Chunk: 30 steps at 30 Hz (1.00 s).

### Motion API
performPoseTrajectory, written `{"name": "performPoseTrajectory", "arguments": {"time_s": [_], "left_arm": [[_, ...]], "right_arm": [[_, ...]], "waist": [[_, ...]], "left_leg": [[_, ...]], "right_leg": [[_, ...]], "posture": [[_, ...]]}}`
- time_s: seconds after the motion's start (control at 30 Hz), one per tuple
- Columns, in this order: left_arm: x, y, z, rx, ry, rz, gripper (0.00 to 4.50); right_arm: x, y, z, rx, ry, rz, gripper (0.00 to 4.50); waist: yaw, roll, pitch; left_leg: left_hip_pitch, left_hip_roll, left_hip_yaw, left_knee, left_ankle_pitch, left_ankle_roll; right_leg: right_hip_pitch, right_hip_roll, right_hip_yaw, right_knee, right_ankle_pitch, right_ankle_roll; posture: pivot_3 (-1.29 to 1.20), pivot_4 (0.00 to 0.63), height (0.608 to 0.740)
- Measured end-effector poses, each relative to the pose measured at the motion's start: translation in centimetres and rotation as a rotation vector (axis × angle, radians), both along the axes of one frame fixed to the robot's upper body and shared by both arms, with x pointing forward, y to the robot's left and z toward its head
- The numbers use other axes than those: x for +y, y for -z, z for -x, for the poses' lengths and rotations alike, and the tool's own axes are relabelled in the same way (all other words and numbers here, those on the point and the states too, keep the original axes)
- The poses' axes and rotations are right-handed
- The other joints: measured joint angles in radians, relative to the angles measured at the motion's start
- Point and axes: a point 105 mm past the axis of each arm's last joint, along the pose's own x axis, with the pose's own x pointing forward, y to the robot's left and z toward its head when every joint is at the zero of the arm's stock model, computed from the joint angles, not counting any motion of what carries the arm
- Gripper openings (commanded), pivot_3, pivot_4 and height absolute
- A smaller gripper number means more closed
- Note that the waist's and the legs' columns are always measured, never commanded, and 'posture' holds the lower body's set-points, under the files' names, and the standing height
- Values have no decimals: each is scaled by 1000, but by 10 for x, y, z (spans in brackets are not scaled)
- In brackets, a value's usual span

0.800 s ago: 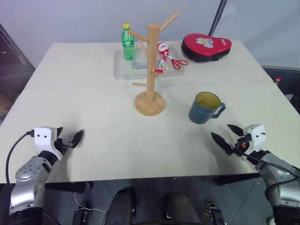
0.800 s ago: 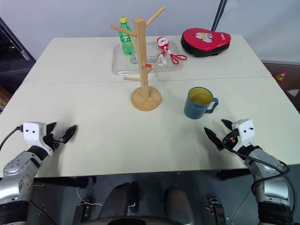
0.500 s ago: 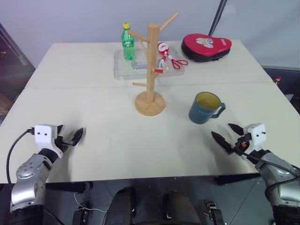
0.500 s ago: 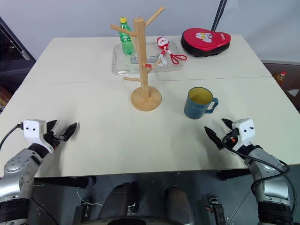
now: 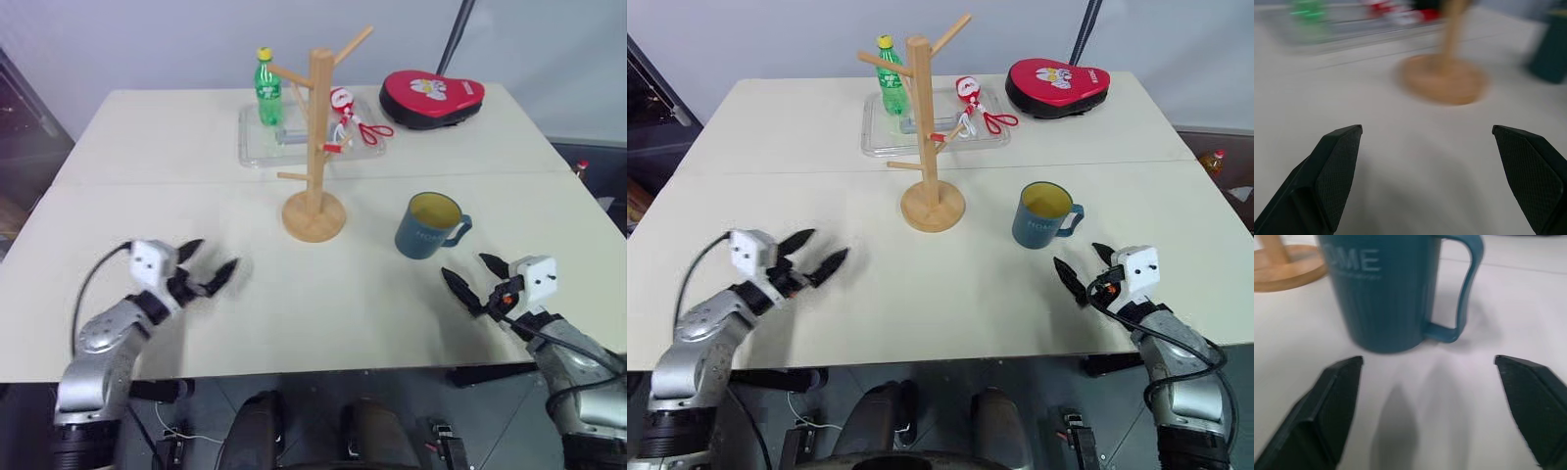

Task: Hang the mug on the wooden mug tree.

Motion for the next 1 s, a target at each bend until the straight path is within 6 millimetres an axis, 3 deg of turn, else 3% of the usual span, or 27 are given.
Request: {"name": "performPoseTrajectory", "arguments": {"time_s": [0.1, 0.33, 0.57, 1.0], "left_arm": [[-27, -8, 8, -9, 152, -17, 4500], [-62, -6, 24, -10, 358, -81, 4500], [-73, -7, 28, -19, 401, -81, 4500], [-81, -8, 29, -41, 410, -85, 4500]], "right_arm": [[-6, -2, -2, -10, 47, 15, 4441], [-10, -7, -6, -55, 110, -3, 4441], [-6, -15, -19, -93, 113, 8, 4441], [-15, -4, -39, -66, 169, -1, 4441]], "waist": [[0, 0, 0], [-2, 1, -1], [-2, 1, -1], [-2, 1, -1]], "left_leg": [[0, 0, 0, 0, 0, 0], [0, 1, 0, 0, 0, 0], [0, 1, 0, 0, 0, 0], [0, 0, 0, 1, 0, 0]], "right_leg": [[0, 1, 0, 0, 0, 0], [0, 5, 1, 0, 0, 0], [0, 5, 1, 0, 0, 0], [0, 5, 1, 0, 0, 1]], "posture": [[0, 150, 736], [0, 150, 736], [0, 150, 736], [0, 150, 736]]}}
